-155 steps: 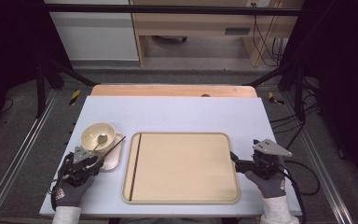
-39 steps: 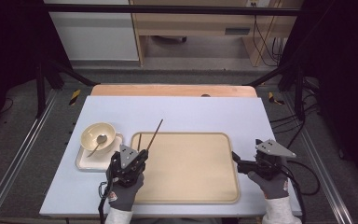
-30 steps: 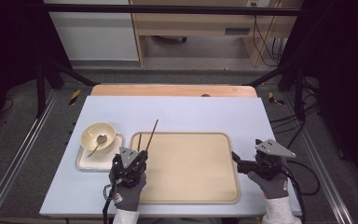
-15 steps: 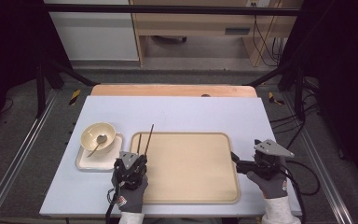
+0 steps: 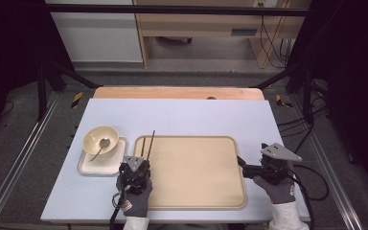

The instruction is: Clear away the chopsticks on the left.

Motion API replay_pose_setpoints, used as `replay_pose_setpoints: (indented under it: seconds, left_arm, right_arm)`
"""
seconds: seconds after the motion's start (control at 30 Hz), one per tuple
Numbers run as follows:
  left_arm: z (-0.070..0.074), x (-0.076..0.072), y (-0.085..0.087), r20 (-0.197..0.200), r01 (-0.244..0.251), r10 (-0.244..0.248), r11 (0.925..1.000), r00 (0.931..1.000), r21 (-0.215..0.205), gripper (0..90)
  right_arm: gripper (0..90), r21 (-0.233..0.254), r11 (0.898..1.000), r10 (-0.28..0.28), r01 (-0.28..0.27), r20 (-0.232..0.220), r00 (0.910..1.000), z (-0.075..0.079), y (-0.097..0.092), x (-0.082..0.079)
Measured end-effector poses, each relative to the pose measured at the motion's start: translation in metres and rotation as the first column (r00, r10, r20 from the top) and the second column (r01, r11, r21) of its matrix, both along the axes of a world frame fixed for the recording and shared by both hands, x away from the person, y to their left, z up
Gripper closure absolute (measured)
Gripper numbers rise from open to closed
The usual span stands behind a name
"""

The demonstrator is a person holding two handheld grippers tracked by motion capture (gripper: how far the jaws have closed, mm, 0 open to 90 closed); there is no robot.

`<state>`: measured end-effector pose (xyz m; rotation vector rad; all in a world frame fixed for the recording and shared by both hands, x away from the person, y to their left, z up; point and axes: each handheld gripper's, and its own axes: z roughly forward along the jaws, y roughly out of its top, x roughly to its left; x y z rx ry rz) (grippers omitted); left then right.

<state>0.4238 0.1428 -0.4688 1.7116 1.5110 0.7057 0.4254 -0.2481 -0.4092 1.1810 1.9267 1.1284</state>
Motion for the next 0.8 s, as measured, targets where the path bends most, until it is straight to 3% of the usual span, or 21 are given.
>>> replay_pose_setpoints:
  seconds: [0.8]
  left_arm:
    - [-0.004, 0.011, 0.001, -0.089, -0.032, 0.037, 0.9977, 0.9954, 0.059, 84.0]
  right_arm:
    - [4.2, -0.003, 1.000, 0.000, 0.000, 0.003, 1.0000, 0.000, 0.000, 0.000]
